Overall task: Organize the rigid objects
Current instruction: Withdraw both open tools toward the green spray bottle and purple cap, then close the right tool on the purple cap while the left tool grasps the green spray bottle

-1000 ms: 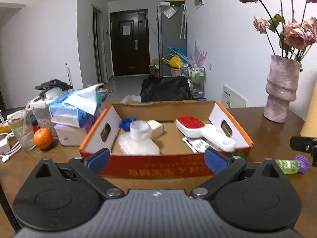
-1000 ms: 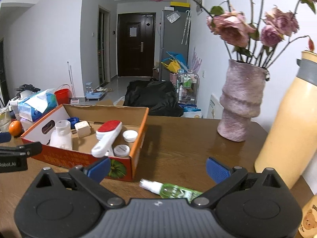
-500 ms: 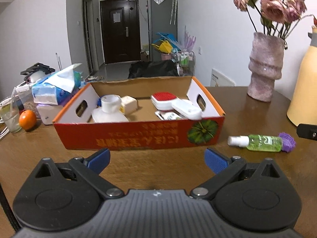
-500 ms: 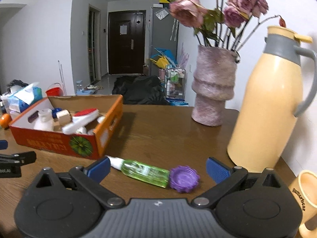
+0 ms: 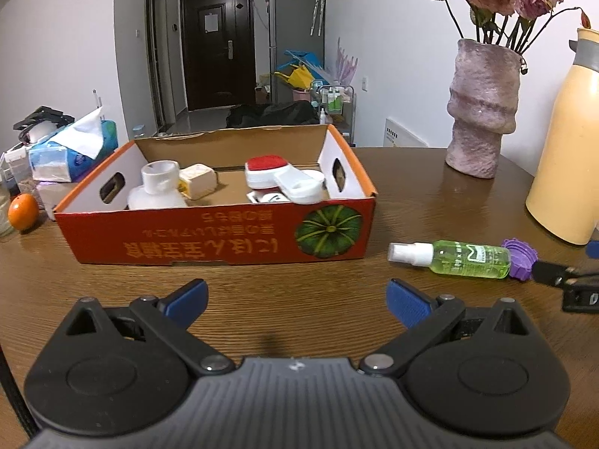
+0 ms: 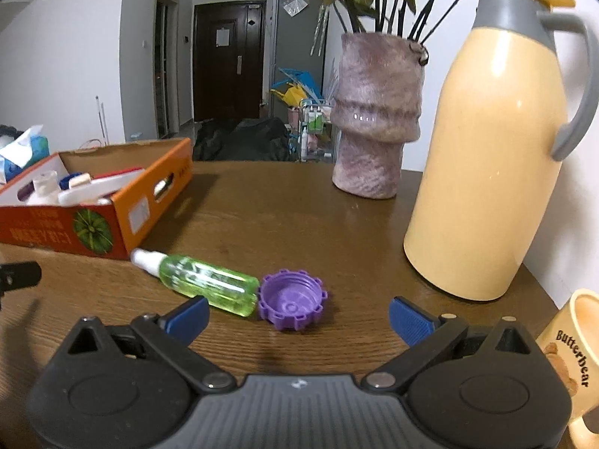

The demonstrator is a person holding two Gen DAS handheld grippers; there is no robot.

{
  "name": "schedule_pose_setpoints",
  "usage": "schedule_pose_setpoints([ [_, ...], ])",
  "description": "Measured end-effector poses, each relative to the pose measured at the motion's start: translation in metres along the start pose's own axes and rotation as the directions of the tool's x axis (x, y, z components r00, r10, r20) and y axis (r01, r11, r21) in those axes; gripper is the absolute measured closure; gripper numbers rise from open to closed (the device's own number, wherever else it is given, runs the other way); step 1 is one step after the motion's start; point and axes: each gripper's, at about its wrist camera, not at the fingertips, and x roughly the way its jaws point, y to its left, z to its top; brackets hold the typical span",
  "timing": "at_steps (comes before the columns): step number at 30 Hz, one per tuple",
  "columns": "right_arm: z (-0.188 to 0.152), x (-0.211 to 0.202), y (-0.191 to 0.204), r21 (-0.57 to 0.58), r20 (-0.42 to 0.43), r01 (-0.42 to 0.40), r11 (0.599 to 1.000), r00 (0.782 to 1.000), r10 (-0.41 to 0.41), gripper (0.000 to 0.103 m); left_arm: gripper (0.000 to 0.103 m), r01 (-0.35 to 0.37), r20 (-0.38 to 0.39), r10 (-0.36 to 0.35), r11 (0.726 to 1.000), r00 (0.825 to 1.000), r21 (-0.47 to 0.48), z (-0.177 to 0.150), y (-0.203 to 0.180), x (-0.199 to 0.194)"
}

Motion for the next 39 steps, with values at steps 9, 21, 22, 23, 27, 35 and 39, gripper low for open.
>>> schedule_pose_setpoints([
  [9,-0.006,0.030,-0.009,-0.037,-0.038,-0.010,0.999,0.999,0.009,0.006,0.000,-0.010,-0.009,0.010,1.000,1.000,0.004,0.000,-0.023,0.012],
  [21,-0.004,0.061,-0.009,-0.072,-0.053,-0.073,0.995,0.996,0.069,0.013,0.000,-0.028,-0.026,0.028,1.000,0.999,0.008,0.001,-0.043,0.026],
  [22,-0.004,0.062,-0.009,-0.072,-0.052,-0.082,0.994,0.996,0.078,0.015,0.000,-0.029,-0.026,0.029,1.000,0.999,0.006,0.001,-0.043,0.026],
  [23,-0.003,0.063,-0.009,-0.073,-0.051,-0.089,0.993,0.995,0.085,0.016,0.000,-0.030,-0.027,0.030,1.000,0.999,0.005,0.002,-0.044,0.027],
  [27,0.000,0.066,-0.010,-0.067,-0.049,-0.132,0.989,0.990,0.129,0.030,0.000,-0.036,-0.029,0.036,0.999,0.999,0.000,0.002,-0.044,0.029],
  [35,0.001,0.063,-0.014,-0.056,-0.045,-0.144,0.988,0.989,0.142,0.050,0.000,-0.039,-0.034,0.039,0.999,0.999,-0.006,0.003,-0.047,0.032],
  [39,0.003,0.060,-0.023,-0.016,-0.027,-0.113,0.993,0.993,0.113,0.050,0.000,-0.027,-0.034,0.027,1.000,0.999,0.002,0.004,-0.056,0.031],
])
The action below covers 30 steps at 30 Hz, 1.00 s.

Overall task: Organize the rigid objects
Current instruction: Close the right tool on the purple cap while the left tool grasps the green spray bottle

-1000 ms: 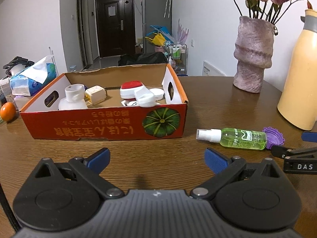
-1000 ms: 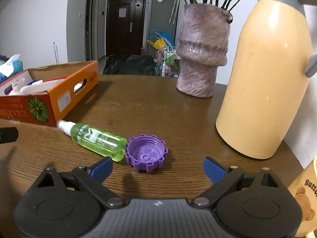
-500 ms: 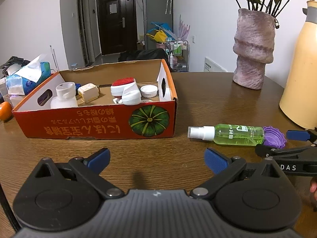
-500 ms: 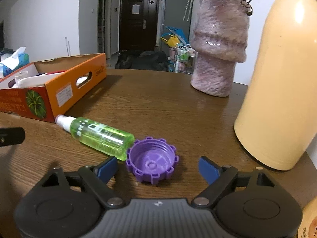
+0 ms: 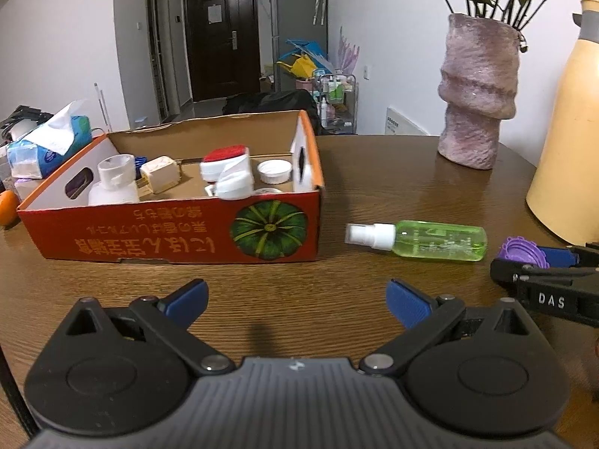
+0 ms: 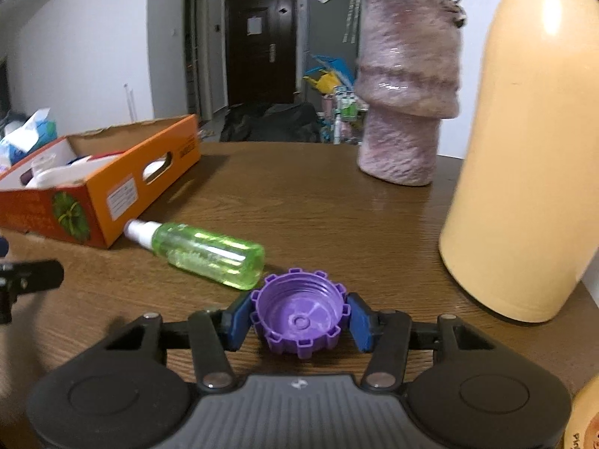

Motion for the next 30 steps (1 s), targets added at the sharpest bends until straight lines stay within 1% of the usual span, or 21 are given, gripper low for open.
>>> schedule_pose_setpoints([
  [7,0.002,-0.013,-0.025,0.095,0.037,0.055,0.994,0.998,-0.059,0.050,0.000,0.030,0.003,-0.030,1.000,1.000,0.003,0.007,-0.029,-0.002],
  [12,0.003,-0.020,-0.042,0.156,0.056,0.089,0.984,0.994,-0.099,0.050,0.000,0.003,-0.004,-0.004,1.000,1.000,-0.012,0.017,-0.056,0.003],
  [14,0.003,-0.021,-0.047,0.177,0.058,0.103,0.979,0.992,-0.115,0.050,0.000,-0.019,-0.018,0.018,0.999,1.000,-0.027,0.020,-0.066,0.008],
  [18,0.002,-0.019,-0.054,0.201,0.053,0.109,0.973,0.991,-0.122,0.050,0.000,-0.072,-0.040,0.069,0.996,0.997,-0.062,0.024,-0.080,0.019],
  [23,0.003,-0.018,-0.059,0.226,0.054,0.108,0.968,0.991,-0.123,0.050,0.000,-0.135,-0.072,0.127,0.982,0.989,-0.131,0.029,-0.090,0.035],
  [25,0.002,-0.017,-0.061,0.238,0.048,0.104,0.966,0.992,-0.119,0.050,0.000,-0.165,-0.094,0.153,0.977,0.984,-0.136,0.030,-0.094,0.042],
  [30,0.002,-0.011,-0.062,0.238,0.031,0.101,0.966,0.993,-0.111,0.050,0.000,-0.228,-0.138,0.212,0.967,0.968,-0.114,0.022,-0.100,0.049],
])
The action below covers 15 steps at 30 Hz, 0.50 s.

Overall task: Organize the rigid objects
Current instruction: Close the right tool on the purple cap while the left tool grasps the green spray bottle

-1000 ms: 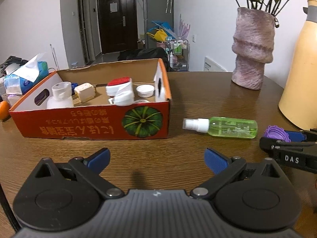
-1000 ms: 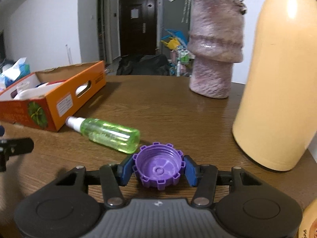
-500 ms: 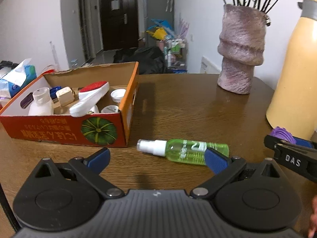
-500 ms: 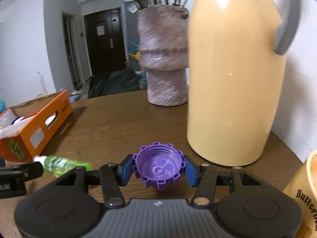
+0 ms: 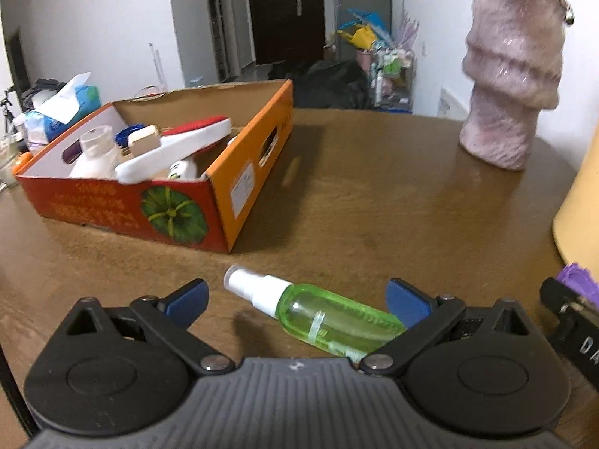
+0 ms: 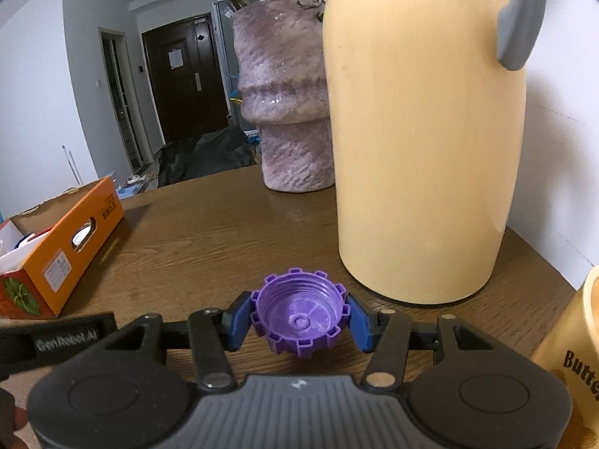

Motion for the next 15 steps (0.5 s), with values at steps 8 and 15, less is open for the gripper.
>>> schedule_pose_setpoints([
  [8,-0.001,-0.001,0.004,-0.013,-0.001,-0.014,1.000,1.000,0.014,0.050,0.001,-0.014,-0.019,0.014,1.000,1.000,0.002,-0.019,0.021,-0.011],
  [15,-0.006,-0.008,0.013,-0.044,0.003,-0.027,0.999,1.000,0.027,0.050,0.000,0.036,-0.001,-0.036,0.999,0.999,-0.018,-0.032,0.046,-0.041],
])
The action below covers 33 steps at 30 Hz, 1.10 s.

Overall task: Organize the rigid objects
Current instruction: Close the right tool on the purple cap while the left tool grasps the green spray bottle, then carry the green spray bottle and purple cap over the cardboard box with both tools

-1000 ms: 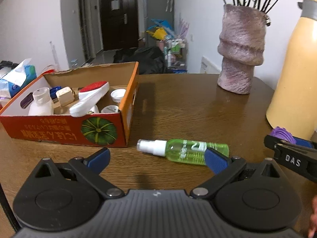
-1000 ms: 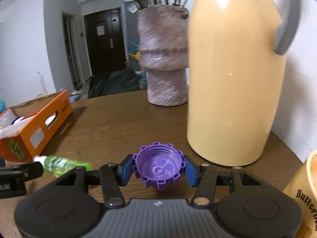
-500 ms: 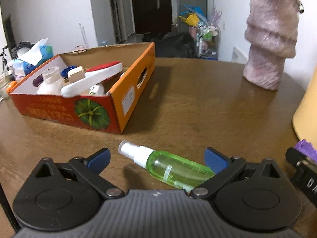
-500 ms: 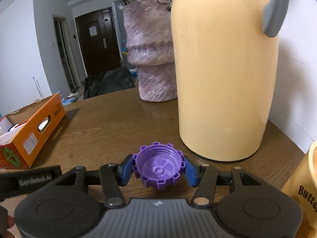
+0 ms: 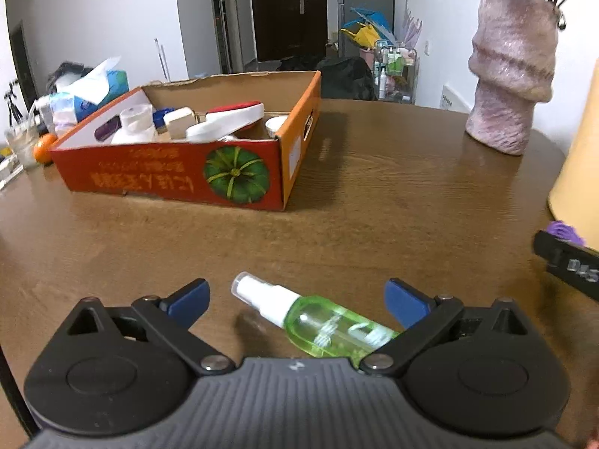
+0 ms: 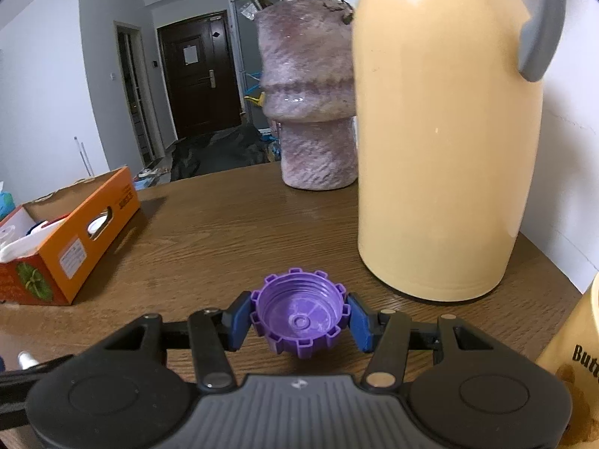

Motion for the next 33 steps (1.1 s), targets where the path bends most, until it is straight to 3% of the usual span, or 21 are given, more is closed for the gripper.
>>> schedule_pose_setpoints([
  [9,-0.015,-0.020,0.006,-0.040,0.008,-0.006,0.999,1.000,0.006,0.050,0.001,0.019,-0.078,-0.020,1.000,0.997,-0.007,-0.036,0.005,-0.024],
  [12,-0.020,-0.027,0.004,-0.042,0.010,-0.004,0.999,1.000,0.004,0.050,0.014,0.048,-0.084,-0.047,0.999,0.995,0.010,-0.047,0.010,-0.026],
  [16,-0.026,-0.037,0.004,-0.050,0.012,-0.006,0.999,1.000,0.007,0.050,0.048,0.080,-0.048,-0.079,0.996,0.996,0.040,-0.051,0.023,-0.034],
  [20,-0.034,-0.048,0.008,-0.065,0.015,-0.013,0.998,1.000,0.014,0.050,0.071,0.112,-0.035,-0.110,0.992,0.993,0.053,-0.050,0.040,-0.036],
  [33,-0.049,-0.063,0.025,-0.104,0.009,-0.046,0.994,0.999,0.047,0.050,0.071,0.153,-0.033,-0.151,0.987,0.988,0.049,-0.040,0.086,-0.027],
])
